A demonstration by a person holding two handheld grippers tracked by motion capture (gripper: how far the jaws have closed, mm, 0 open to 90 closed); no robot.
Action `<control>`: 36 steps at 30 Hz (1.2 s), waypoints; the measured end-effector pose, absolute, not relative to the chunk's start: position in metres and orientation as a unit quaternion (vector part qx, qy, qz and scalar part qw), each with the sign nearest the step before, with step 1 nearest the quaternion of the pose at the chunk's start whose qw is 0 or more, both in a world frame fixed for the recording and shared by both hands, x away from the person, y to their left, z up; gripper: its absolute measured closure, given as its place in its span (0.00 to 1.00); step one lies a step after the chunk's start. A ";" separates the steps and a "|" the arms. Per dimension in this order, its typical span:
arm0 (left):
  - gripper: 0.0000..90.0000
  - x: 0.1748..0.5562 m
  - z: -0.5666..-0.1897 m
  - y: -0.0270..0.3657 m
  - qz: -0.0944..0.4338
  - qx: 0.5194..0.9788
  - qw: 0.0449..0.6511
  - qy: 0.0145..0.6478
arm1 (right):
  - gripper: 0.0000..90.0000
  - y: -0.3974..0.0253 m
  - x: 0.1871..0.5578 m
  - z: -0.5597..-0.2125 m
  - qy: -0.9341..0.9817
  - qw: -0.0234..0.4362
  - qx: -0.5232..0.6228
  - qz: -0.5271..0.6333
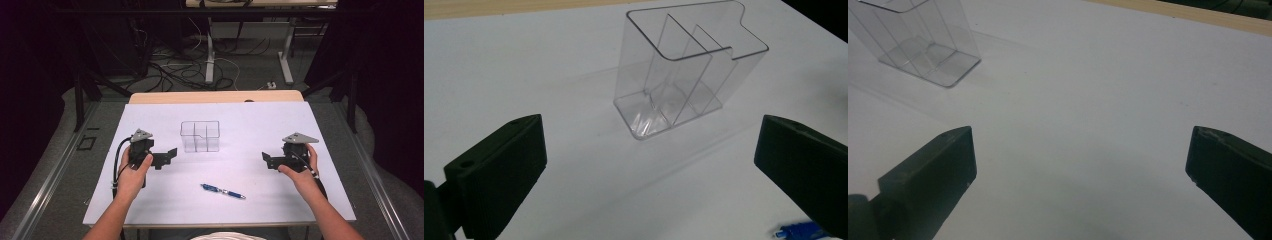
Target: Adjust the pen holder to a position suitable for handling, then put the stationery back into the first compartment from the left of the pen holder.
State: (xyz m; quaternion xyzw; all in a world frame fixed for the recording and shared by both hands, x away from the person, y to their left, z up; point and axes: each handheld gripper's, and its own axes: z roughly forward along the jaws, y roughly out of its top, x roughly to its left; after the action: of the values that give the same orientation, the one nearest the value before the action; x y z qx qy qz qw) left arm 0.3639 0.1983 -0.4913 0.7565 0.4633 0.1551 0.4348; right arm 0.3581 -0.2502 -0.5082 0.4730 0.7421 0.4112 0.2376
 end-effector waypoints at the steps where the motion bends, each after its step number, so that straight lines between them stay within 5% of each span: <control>1: 0.00 0.363 -0.492 0.197 0.157 0.757 0.435 0.462 | 0.00 -0.248 0.357 -0.508 0.745 0.235 0.469 0.412; 19: 0.00 0.357 -0.497 0.195 0.170 0.762 0.434 0.450 | 0.06 -0.227 0.348 -0.504 0.789 0.232 0.403 0.403; 36: 0.02 0.357 -0.501 0.196 0.173 0.773 0.423 0.440 | 0.34 -0.210 0.345 -0.502 0.819 0.207 0.350 0.405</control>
State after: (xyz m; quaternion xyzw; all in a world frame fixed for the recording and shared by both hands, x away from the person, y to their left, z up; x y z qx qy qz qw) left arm 0.3574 0.1960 -0.5011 0.7730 0.4397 0.1734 0.4231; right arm 0.3446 -0.2101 -0.5016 0.3501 0.8185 0.4055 0.2075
